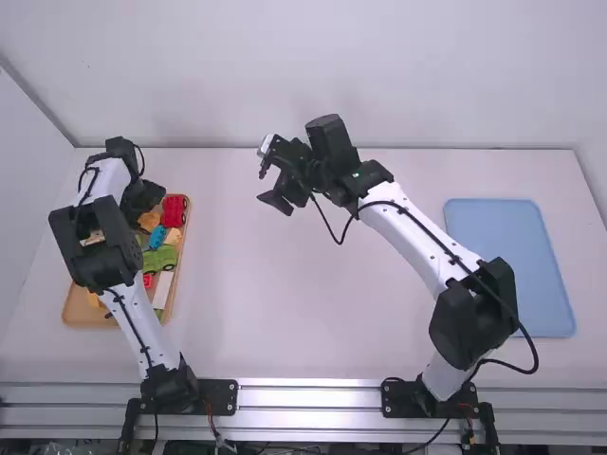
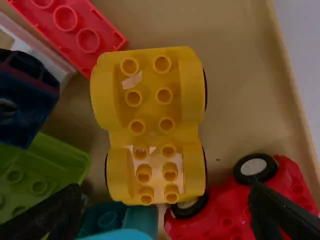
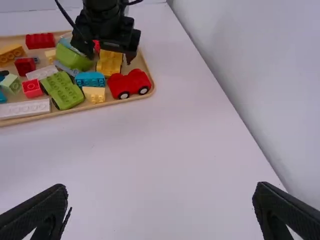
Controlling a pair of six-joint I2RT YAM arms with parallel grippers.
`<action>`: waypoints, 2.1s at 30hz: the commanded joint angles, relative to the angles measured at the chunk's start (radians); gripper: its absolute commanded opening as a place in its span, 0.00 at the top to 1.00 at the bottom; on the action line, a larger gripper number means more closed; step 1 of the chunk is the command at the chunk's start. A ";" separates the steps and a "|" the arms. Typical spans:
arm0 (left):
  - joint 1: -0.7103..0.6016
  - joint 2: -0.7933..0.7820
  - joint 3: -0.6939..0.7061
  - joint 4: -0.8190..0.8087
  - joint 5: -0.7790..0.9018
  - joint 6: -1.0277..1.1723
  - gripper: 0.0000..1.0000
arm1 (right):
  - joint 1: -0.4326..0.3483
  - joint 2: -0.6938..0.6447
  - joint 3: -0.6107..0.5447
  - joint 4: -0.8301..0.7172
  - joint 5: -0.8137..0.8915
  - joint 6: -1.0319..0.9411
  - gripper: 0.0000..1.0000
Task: Assemble lego blocks to make yellow taxi
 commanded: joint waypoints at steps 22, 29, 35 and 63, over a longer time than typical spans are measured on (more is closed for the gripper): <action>0.031 0.024 -0.082 0.101 0.029 0.087 0.43 | 0.001 0.002 -0.001 -0.015 0.032 0.000 0.01; 0.042 -0.015 0.198 -0.178 0.015 0.198 0.46 | -0.001 0.000 -0.001 -0.031 0.073 0.000 0.02; -0.027 -0.141 0.225 -0.287 -0.127 0.200 0.50 | -0.034 -0.021 -0.001 -0.035 0.021 0.004 0.01; -0.808 -0.502 -0.604 0.168 0.293 1.454 0.40 | -0.333 -0.435 -0.399 0.114 -0.059 0.163 0.01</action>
